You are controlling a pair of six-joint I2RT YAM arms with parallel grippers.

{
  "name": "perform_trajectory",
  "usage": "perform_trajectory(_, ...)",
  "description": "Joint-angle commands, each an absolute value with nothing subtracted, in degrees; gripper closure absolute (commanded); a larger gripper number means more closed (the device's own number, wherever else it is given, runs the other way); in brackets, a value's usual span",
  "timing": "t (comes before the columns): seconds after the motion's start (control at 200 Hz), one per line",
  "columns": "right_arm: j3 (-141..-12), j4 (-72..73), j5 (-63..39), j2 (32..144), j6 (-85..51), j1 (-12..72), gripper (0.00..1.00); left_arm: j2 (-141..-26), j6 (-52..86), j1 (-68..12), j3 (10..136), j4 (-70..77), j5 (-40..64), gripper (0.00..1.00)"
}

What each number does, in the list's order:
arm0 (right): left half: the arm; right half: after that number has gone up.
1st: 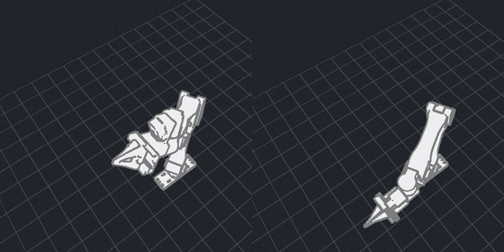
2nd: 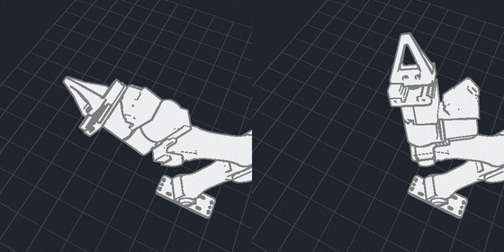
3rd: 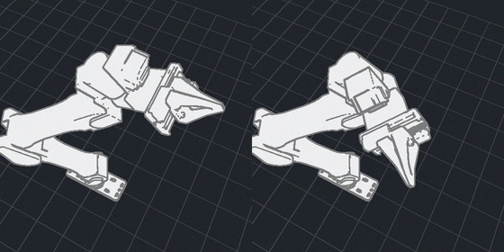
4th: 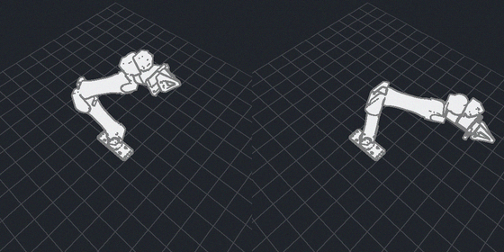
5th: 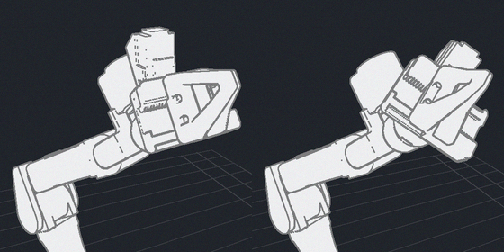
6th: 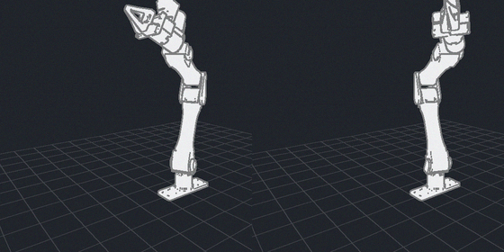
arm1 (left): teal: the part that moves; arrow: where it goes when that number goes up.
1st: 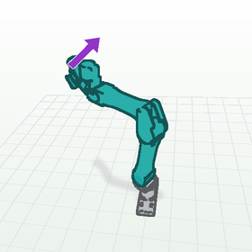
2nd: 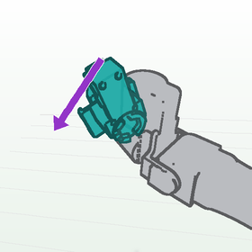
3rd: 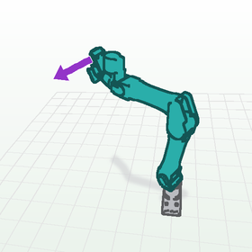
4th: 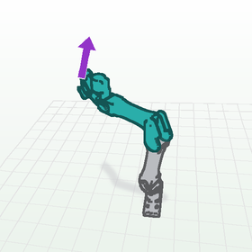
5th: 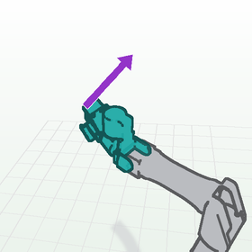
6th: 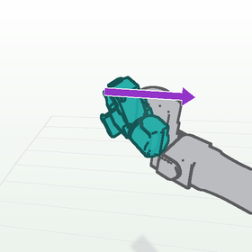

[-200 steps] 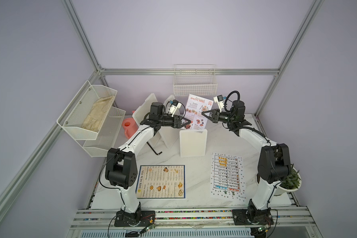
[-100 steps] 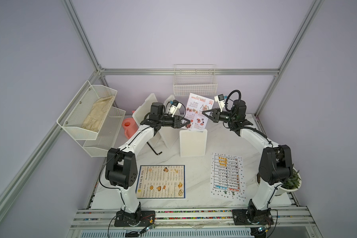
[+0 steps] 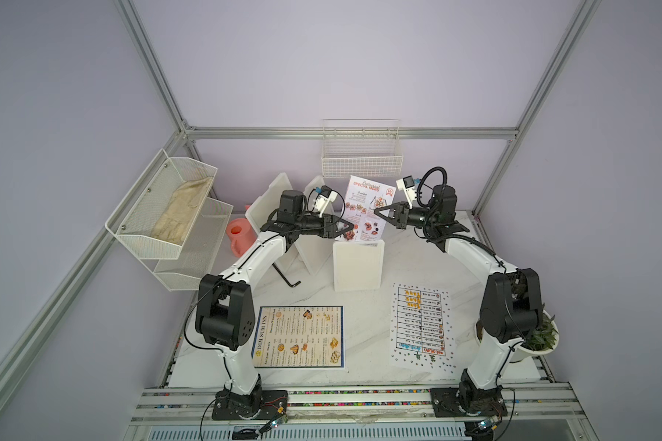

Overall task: Insert the menus into the narrow rack
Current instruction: Insert the menu into the narrow rack.

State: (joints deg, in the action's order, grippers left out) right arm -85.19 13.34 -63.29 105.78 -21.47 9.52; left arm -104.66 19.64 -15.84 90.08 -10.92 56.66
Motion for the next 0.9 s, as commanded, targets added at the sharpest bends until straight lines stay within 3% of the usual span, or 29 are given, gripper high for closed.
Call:
perform_trajectory(0.0,-85.18,13.01,-65.58,106.22,-19.87,9.48,1.00,-104.21,18.35,-15.99,88.67,-10.10,57.05,0.46)
perform_trajectory(0.085,-85.06,13.28,-65.49,105.77,-19.61,9.34,1.00,-104.56,18.44,-15.99,89.00,-10.07,57.14,0.41)
perform_trajectory(0.41,-87.76,7.50,-66.01,106.41,-16.12,9.27,1.00,-105.36,18.81,-16.00,90.76,-10.06,58.37,0.45)
perform_trajectory(0.64,-90.09,0.36,-65.45,106.17,-10.56,9.30,1.00,-105.81,18.83,-16.00,91.71,-10.44,58.18,0.38)
perform_trajectory(0.895,-93.26,-5.04,-66.01,107.36,-7.00,9.56,1.00,-105.88,18.55,-15.97,93.28,-11.07,57.47,0.38)
